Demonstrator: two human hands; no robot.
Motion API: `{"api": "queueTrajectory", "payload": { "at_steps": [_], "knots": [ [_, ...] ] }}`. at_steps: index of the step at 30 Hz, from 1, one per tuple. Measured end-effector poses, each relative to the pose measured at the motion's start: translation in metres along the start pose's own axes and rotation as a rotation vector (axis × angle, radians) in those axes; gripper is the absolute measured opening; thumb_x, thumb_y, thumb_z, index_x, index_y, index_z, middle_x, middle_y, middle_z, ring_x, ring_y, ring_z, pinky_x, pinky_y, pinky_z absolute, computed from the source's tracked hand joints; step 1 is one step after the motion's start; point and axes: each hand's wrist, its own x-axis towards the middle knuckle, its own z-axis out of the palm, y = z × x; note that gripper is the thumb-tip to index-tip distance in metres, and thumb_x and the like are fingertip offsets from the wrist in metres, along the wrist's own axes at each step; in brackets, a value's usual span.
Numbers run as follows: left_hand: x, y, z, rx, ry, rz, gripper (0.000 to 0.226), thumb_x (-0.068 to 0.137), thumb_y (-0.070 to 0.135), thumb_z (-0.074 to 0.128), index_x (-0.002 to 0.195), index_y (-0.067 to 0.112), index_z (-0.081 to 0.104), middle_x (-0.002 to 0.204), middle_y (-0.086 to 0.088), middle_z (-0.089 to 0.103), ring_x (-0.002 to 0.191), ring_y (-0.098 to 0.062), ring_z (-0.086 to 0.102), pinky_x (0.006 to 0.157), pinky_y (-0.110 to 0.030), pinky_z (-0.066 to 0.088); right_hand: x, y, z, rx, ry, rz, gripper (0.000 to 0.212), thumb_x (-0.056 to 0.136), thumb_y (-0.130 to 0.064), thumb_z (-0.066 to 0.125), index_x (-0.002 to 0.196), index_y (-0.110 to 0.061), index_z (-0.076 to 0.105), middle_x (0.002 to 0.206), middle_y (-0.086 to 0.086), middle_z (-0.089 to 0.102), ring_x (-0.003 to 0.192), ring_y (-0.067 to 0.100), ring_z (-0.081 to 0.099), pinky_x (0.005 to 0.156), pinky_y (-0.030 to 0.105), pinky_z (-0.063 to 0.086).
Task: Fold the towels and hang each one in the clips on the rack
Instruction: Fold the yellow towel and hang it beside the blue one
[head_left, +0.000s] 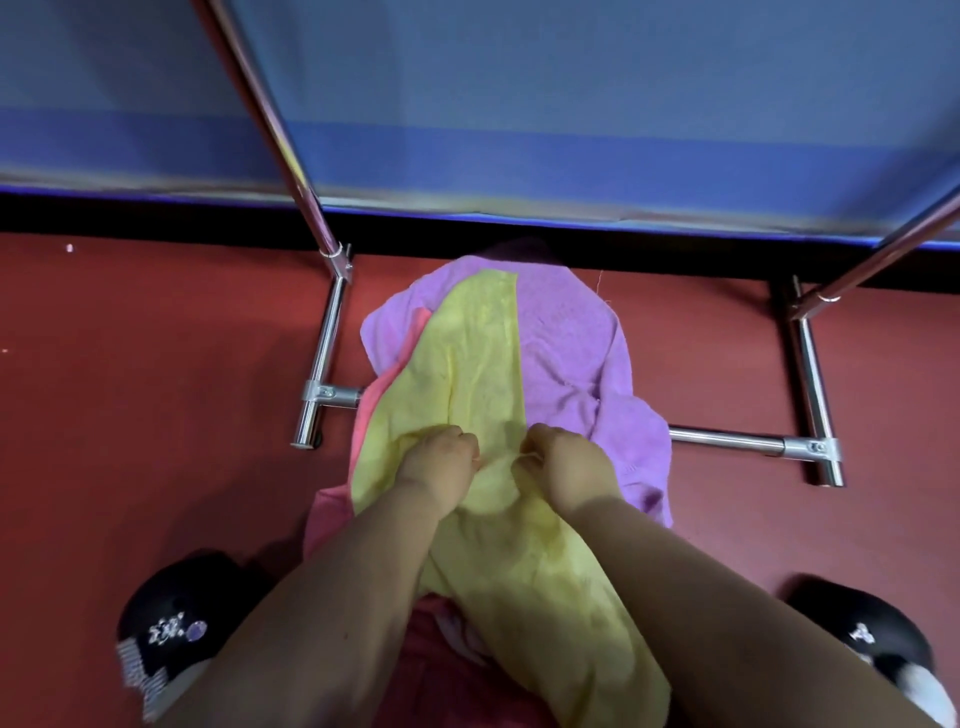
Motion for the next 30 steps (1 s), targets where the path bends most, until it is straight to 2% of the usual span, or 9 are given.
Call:
{"api": "queueTrajectory", "payload": {
  "at_steps": [4,8,10,12,15,18,24,26,30],
  "knots": [
    [-0.028,0.024,-0.029,-0.312,0.071,0.025,0.031,0.09,0.019,0.048,0.12,0.019,0.055,0.12,-0.005,0.06,0.112,-0.025,0.058,0.094,-0.034,0.046,-0.024,-0.017,-0.04,0.18,0.04,-0.013,0.021,0.086,-0.021,0.057,0.106,-0.016,0.064,0.104,0.005,0.07,0.099,0.024,0.062,0.077,0.028,0.044],
    [-0.07,0.052,-0.074,-0.643,0.047,0.031,0.019,0.081,0.011,0.052,0.094,0.017,0.064,0.077,-0.001,0.063,0.075,-0.018,0.06,0.071,-0.028,0.045,-0.061,-0.034,-0.092,0.234,0.078,-0.07,0.012,0.081,-0.028,0.061,0.092,-0.029,0.066,0.09,-0.001,0.071,0.081,0.016,0.06,0.07,0.024,0.042],
    [-0.094,0.062,-0.099,-0.677,0.045,0.065,0.007,0.08,0.013,0.059,0.08,0.02,0.062,0.068,0.004,0.053,0.066,-0.012,0.049,0.064,-0.025,0.039,-0.085,-0.042,-0.123,0.23,0.104,-0.118,0.005,0.079,-0.028,0.064,0.084,-0.028,0.063,0.086,-0.002,0.071,0.081,0.018,0.063,0.069,0.024,0.042],
    [-0.121,0.069,-0.123,-0.593,0.091,0.124,0.012,0.082,0.02,0.064,0.071,0.021,0.058,0.066,0.005,0.049,0.062,-0.01,0.044,0.06,-0.021,0.036,-0.114,-0.049,-0.154,0.25,0.12,-0.179,0.004,0.08,-0.02,0.067,0.083,-0.021,0.065,0.085,0.004,0.071,0.079,0.017,0.062,0.068,0.025,0.04],
    [-0.167,0.078,-0.16,-0.526,0.153,0.219,0.014,0.085,0.026,0.065,0.072,0.026,0.059,0.068,0.005,0.053,0.062,-0.006,0.044,0.061,-0.019,0.035,-0.163,-0.058,-0.19,0.363,0.113,-0.248,0.015,0.08,-0.016,0.071,0.072,-0.025,0.061,0.073,0.006,0.068,0.067,0.013,0.057,0.069,0.03,0.046],
    [-0.213,0.089,-0.196,-0.53,0.177,0.306,0.008,0.084,0.026,0.067,0.078,0.02,0.066,0.065,0.007,0.055,0.055,0.001,0.042,0.059,-0.017,0.034,-0.21,-0.069,-0.214,0.52,0.149,-0.298,0.017,0.083,-0.012,0.068,0.073,-0.024,0.062,0.067,0.006,0.065,0.056,0.008,0.051,0.058,0.028,0.044],
    [-0.29,0.116,-0.223,-0.968,0.222,0.399,0.013,0.07,0.03,0.073,0.071,0.019,0.065,0.072,-0.01,0.057,0.07,-0.02,0.049,0.067,-0.033,0.037,-0.281,-0.095,-0.242,0.901,0.325,-0.43,0.019,0.084,-0.003,0.064,0.081,-0.021,0.068,0.067,-0.009,0.067,0.063,0.001,0.058,0.064,0.013,0.046],
    [-0.301,0.117,-0.22,-1.082,0.2,0.415,0.014,0.069,0.025,0.074,0.077,0.017,0.066,0.074,-0.009,0.062,0.07,-0.019,0.056,0.068,-0.032,0.043,-0.294,-0.096,-0.242,0.887,0.321,-0.474,0.02,0.084,-0.002,0.064,0.081,-0.021,0.069,0.07,-0.006,0.068,0.067,0.003,0.059,0.066,0.015,0.048],
    [-0.306,0.113,-0.212,-1.09,0.097,0.409,0.023,0.08,0.002,0.067,0.094,0.019,0.06,0.057,0.009,0.059,0.051,-0.004,0.056,0.053,-0.016,0.044,-0.296,-0.095,-0.238,0.737,0.265,-0.517,0.021,0.083,-0.007,0.067,0.08,-0.028,0.07,0.084,0.008,0.073,0.076,0.012,0.062,0.073,0.032,0.051]
  ]
}}
